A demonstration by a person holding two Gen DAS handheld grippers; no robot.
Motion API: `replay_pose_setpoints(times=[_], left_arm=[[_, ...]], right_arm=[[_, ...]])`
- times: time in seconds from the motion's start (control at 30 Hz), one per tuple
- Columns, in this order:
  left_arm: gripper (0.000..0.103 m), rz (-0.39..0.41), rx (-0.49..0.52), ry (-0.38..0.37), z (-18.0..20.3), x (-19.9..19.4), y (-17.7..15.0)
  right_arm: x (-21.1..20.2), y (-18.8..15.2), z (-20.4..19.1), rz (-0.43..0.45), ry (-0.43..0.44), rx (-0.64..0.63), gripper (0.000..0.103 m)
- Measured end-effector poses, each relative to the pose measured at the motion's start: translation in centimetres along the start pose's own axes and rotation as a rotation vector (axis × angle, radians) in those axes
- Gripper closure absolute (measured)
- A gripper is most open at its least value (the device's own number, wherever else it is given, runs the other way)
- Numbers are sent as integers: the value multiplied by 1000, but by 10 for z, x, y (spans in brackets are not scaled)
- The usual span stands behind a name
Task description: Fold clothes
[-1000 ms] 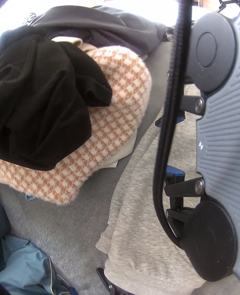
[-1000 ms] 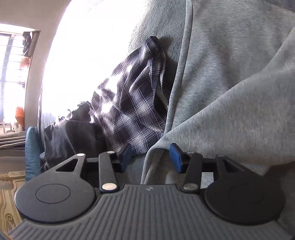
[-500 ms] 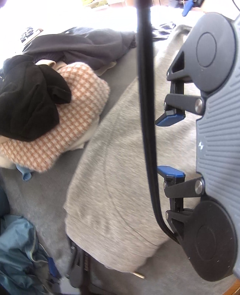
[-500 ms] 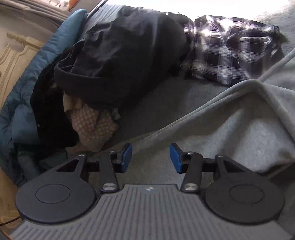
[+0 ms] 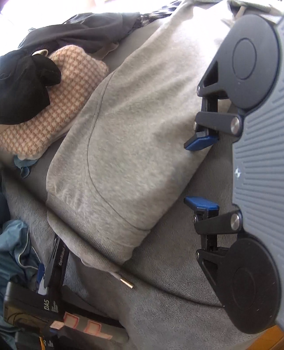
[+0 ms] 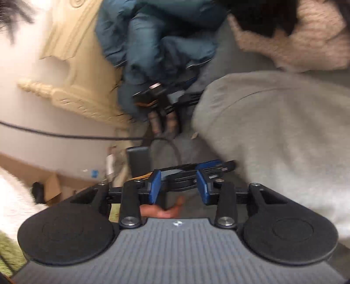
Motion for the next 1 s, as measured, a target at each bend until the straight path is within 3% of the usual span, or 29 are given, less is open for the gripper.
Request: replay_pose_setpoints(times=[0.17, 0.33, 0.4, 0.53, 0.7, 0.8, 1.0], left_arm=[[55, 69, 166, 60, 6, -1, -15], [55, 132, 364, 140, 24, 10, -21], [55, 159, 410, 159, 31, 14, -19], [55, 191, 369, 160, 36, 15, -7], [55, 196, 241, 98, 28, 6, 10], [55, 213, 217, 72, 21, -5, 16], [53, 222, 161, 37, -3, -22, 26]], right_arm=[[30, -16, -45, -144, 157, -104, 67], [21, -12, -39, -124, 135, -70, 67], [9, -9, -26, -105, 73, -48, 67], [-16, 8, 0, -40, -51, -9, 67], [-42, 48, 30, 133, -182, 30, 64], [-19, 77, 39, 164, -269, -74, 64], [86, 136, 47, 56, -327, -397, 63]])
Point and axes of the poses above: each gripper's, at about its wrist camera, not at the fingertips, and x roughly the way its jaws point, z to its right, y to its top, the point moved 4 cm from there along x, roughly the way its jaws point, and after that the axes turned 3 degrees about -y, right-handed, at the moved point
